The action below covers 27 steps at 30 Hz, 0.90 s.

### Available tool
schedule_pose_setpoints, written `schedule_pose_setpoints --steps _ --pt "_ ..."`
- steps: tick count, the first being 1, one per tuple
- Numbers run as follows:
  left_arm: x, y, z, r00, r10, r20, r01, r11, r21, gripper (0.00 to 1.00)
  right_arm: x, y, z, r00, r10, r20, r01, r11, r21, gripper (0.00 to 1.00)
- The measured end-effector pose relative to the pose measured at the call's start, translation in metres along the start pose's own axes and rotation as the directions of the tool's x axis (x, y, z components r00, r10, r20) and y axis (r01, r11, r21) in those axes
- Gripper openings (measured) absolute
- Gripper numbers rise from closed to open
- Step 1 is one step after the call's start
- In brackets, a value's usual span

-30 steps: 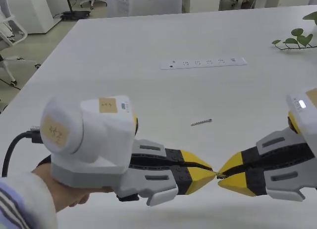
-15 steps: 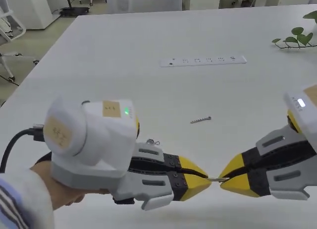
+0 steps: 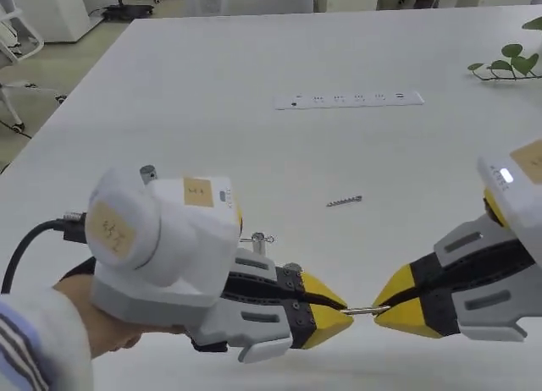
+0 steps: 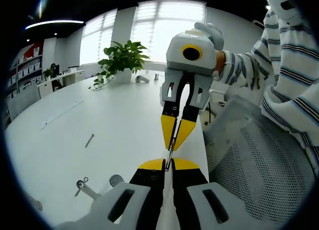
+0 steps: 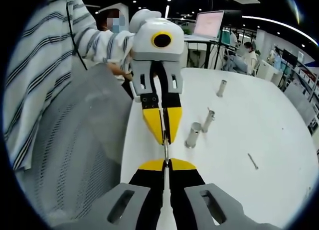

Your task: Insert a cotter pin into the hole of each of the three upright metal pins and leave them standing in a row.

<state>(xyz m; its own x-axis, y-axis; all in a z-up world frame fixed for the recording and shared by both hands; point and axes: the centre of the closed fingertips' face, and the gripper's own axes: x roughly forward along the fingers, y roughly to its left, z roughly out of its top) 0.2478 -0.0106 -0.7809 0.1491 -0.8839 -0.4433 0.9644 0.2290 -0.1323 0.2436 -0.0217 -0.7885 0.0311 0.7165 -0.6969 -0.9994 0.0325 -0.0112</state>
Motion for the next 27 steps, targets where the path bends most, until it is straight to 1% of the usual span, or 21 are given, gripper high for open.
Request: schedule_pose_setpoints --steps 4,6,9,11,13,15,17,19,20,22,23,25,27 --pt "0.0 0.001 -0.002 0.9999 0.007 -0.008 -0.006 1.0 0.007 0.05 0.0 -0.001 0.001 1.0 -0.003 0.008 0.003 1.0 0.003 0.03" --pt "0.0 0.002 -0.003 0.9999 0.009 -0.012 -0.009 1.0 -0.002 0.06 0.001 -0.001 0.001 1.0 -0.002 0.009 0.002 1.0 0.001 0.03" --pt "0.0 0.004 -0.003 0.9997 0.024 -0.004 -0.024 1.0 -0.007 0.11 0.001 0.0 0.001 1.0 -0.001 0.004 0.001 1.0 0.002 0.03" --pt "-0.004 0.009 -0.003 0.9987 0.05 0.007 -0.05 0.999 -0.014 0.16 0.002 0.0 0.001 1.0 -0.002 0.005 0.002 1.0 0.006 0.03" --pt "-0.009 0.015 -0.005 0.9964 0.084 0.008 -0.084 0.996 -0.014 0.2 0.002 -0.002 0.0 1.0 -0.007 0.005 0.007 1.0 0.012 0.03" --pt "-0.013 0.021 -0.006 0.9932 0.116 0.01 -0.116 0.993 -0.023 0.21 0.002 -0.005 -0.001 0.9998 -0.017 0.005 0.017 1.0 0.021 0.03" --pt "-0.018 0.028 -0.006 0.9875 0.156 0.022 -0.156 0.987 -0.031 0.21 0.003 -0.009 -0.003 0.9996 -0.029 0.003 0.029 0.999 0.032 0.03" --pt "-0.021 0.032 -0.006 0.9832 0.18 0.029 -0.179 0.983 -0.041 0.22 0.003 -0.011 -0.004 0.9992 -0.039 0.003 0.039 0.998 0.04 0.03" --pt "-0.024 0.038 -0.006 0.9774 0.209 0.033 -0.207 0.977 -0.044 0.23 0.004 -0.013 -0.004 0.9989 -0.047 0.003 0.047 0.998 0.047 0.03" --pt "-0.025 0.041 -0.007 0.973 0.228 0.035 -0.227 0.973 -0.043 0.25 0.005 -0.017 -0.005 0.9983 -0.059 0.0 0.059 0.997 0.058 0.03" --pt "-0.026 0.045 -0.007 0.9682 0.248 0.036 -0.246 0.968 -0.053 0.25 0.006 -0.019 -0.005 0.9979 -0.065 -0.005 0.065 0.996 0.063 0.03" --pt "-0.027 0.049 -0.009 0.9632 0.267 0.035 -0.264 0.962 -0.066 0.25 0.007 -0.022 -0.006 0.997 -0.077 -0.01 0.077 0.994 0.071 0.03" --pt "-0.027 0.052 -0.013 0.9611 0.275 0.028 -0.272 0.96 -0.072 0.25 0.008 -0.025 -0.007 0.9966 -0.082 -0.011 0.083 0.994 0.077 0.03"
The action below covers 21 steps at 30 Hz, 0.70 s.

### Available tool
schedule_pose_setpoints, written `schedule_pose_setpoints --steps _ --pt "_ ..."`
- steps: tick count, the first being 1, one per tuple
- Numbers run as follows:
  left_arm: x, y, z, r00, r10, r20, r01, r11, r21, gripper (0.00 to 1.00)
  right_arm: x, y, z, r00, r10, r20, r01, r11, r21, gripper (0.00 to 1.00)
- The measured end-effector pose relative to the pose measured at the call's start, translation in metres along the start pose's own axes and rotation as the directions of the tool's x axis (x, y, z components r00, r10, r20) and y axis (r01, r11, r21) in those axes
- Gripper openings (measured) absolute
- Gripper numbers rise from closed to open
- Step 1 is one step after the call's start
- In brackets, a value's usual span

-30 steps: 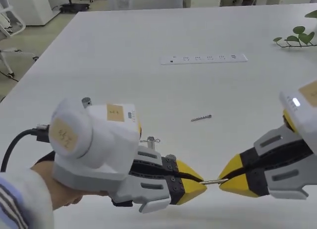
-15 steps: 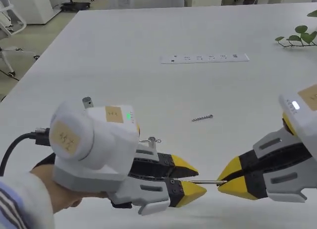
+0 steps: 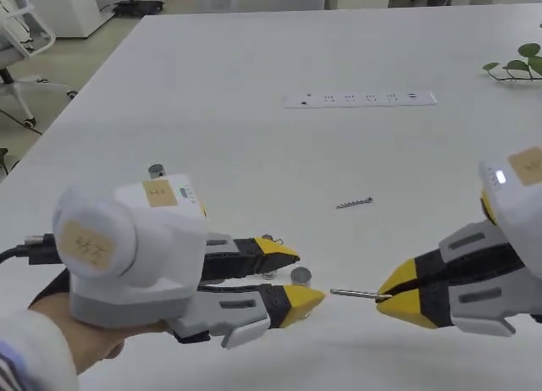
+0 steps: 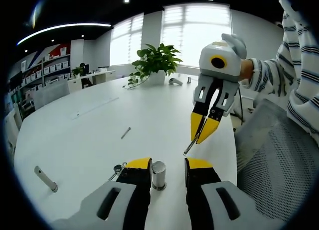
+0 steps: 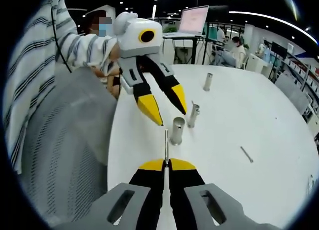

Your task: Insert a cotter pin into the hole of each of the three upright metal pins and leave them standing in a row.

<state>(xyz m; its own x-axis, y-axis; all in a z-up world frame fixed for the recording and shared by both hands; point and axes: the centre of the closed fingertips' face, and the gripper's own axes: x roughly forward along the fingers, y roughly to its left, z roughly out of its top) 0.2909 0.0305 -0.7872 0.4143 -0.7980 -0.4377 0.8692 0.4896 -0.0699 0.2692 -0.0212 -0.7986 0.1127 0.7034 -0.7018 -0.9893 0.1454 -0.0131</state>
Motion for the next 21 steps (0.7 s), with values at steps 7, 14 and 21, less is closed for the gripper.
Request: schedule_pose_setpoints --steps 7,14,21 --pt "0.005 0.004 -0.012 0.9999 0.006 -0.013 -0.007 0.999 -0.053 0.25 0.004 -0.007 0.001 0.9998 -0.019 -0.004 0.019 1.0 0.014 0.03" --pt "0.01 0.011 -0.02 0.9995 0.012 -0.028 -0.014 0.998 -0.057 0.25 0.01 -0.013 0.0 0.9995 -0.028 -0.012 0.028 0.999 0.027 0.03" --pt "0.017 0.013 -0.028 0.9987 0.013 -0.05 -0.015 0.998 -0.053 0.24 0.016 -0.016 -0.001 0.9995 -0.024 -0.018 0.025 0.999 0.035 0.03"
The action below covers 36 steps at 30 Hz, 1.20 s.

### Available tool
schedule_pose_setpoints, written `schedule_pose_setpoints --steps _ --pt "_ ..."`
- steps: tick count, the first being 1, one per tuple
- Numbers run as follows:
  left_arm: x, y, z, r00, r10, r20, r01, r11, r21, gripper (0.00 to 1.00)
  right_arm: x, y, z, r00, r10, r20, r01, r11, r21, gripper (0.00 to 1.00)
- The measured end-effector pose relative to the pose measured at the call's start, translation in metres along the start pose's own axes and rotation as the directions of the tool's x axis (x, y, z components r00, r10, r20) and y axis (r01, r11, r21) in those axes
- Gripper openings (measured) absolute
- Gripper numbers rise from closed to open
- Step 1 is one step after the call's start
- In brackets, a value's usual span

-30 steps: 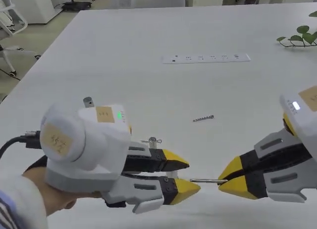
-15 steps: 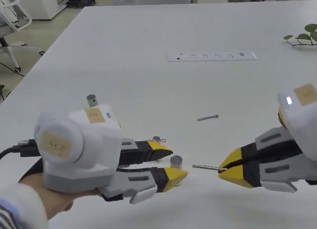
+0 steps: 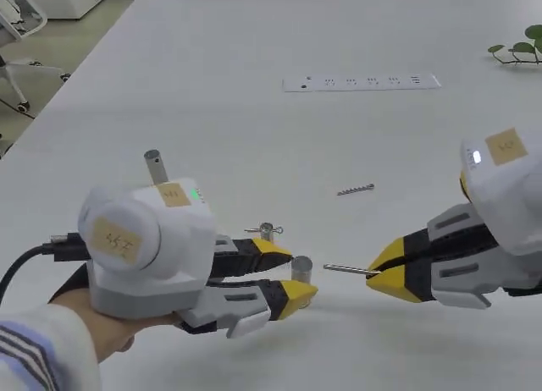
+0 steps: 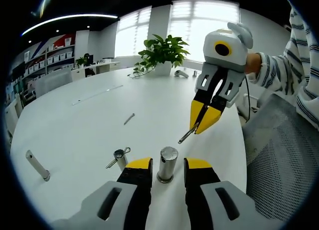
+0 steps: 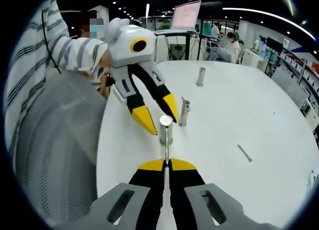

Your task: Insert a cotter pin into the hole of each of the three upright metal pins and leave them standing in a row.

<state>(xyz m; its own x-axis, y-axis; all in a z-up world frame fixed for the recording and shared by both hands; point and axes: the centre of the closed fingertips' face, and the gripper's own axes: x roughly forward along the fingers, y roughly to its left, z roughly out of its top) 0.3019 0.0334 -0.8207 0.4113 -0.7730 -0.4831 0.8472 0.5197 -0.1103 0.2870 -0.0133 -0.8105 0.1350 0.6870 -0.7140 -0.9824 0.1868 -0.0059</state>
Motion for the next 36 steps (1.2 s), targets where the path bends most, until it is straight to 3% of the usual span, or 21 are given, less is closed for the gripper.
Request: schedule_pose_setpoints --steps 10,16,36 --pt "0.007 -0.001 -0.01 0.9998 -0.008 -0.018 0.008 1.0 -0.016 0.18 0.007 -0.001 0.0 0.9998 0.019 -0.004 -0.019 1.0 0.007 0.03" --pt "0.008 0.003 -0.01 0.9997 0.02 -0.014 -0.02 1.0 0.003 0.12 0.01 -0.002 -0.001 0.9997 0.025 -0.007 -0.024 1.0 0.009 0.03" --pt "0.008 0.002 -0.011 0.9998 0.016 -0.008 -0.016 1.0 0.009 0.12 0.013 -0.001 -0.001 0.9992 0.037 -0.017 -0.037 0.999 -0.003 0.03"
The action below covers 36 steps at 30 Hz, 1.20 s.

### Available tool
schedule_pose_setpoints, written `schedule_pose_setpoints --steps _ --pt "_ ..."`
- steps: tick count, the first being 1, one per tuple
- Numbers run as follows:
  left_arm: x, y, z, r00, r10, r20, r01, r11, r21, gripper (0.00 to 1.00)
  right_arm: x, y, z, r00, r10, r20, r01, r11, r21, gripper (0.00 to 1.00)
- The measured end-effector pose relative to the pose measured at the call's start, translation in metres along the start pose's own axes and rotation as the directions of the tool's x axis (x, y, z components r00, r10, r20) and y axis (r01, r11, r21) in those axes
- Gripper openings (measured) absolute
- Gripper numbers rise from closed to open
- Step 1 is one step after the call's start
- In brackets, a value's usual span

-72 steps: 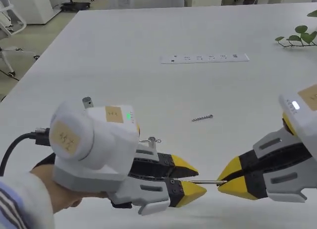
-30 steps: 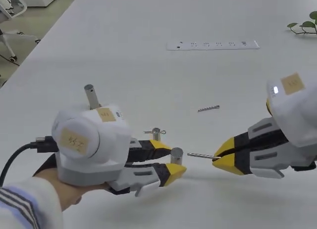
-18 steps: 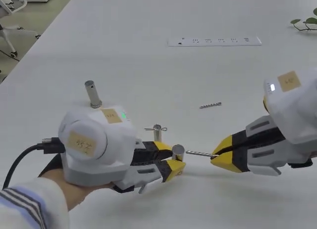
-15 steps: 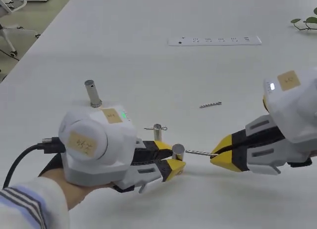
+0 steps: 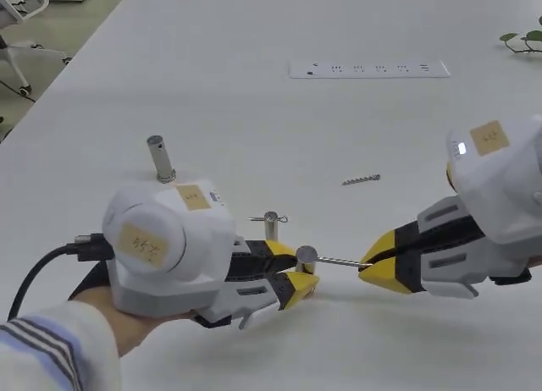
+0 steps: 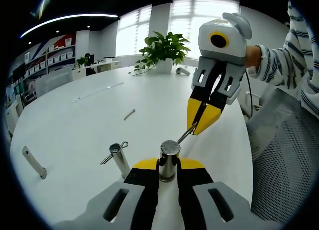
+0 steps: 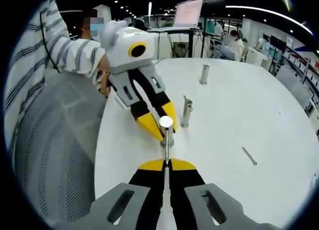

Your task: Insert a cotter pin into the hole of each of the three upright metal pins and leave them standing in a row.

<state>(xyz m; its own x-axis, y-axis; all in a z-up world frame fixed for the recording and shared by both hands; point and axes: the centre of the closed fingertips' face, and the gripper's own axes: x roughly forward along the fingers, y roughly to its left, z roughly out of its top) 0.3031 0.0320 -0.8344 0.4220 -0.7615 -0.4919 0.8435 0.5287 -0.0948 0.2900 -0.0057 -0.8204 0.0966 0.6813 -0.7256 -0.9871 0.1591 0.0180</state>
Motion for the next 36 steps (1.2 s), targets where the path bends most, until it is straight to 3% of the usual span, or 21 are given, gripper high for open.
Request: schedule_pose_setpoints --steps 18,28,36 --pt "-0.0006 0.0001 -0.0004 1.0 0.003 -0.002 -0.003 1.0 0.003 0.12 0.0028 -0.0005 -0.0003 0.9992 0.01 -0.037 -0.011 0.999 -0.03 0.03" --pt "-0.0009 -0.0003 -0.0004 0.9998 -0.011 -0.014 0.011 1.0 0.015 0.12 0.0008 0.0004 0.0039 0.9997 0.016 -0.018 -0.017 0.999 -0.034 0.03" --pt "-0.0009 -0.0006 -0.0003 0.9996 -0.011 -0.024 0.011 1.0 0.025 0.12 0.0042 0.0016 0.0055 0.9993 0.017 -0.035 -0.018 0.999 -0.04 0.03"
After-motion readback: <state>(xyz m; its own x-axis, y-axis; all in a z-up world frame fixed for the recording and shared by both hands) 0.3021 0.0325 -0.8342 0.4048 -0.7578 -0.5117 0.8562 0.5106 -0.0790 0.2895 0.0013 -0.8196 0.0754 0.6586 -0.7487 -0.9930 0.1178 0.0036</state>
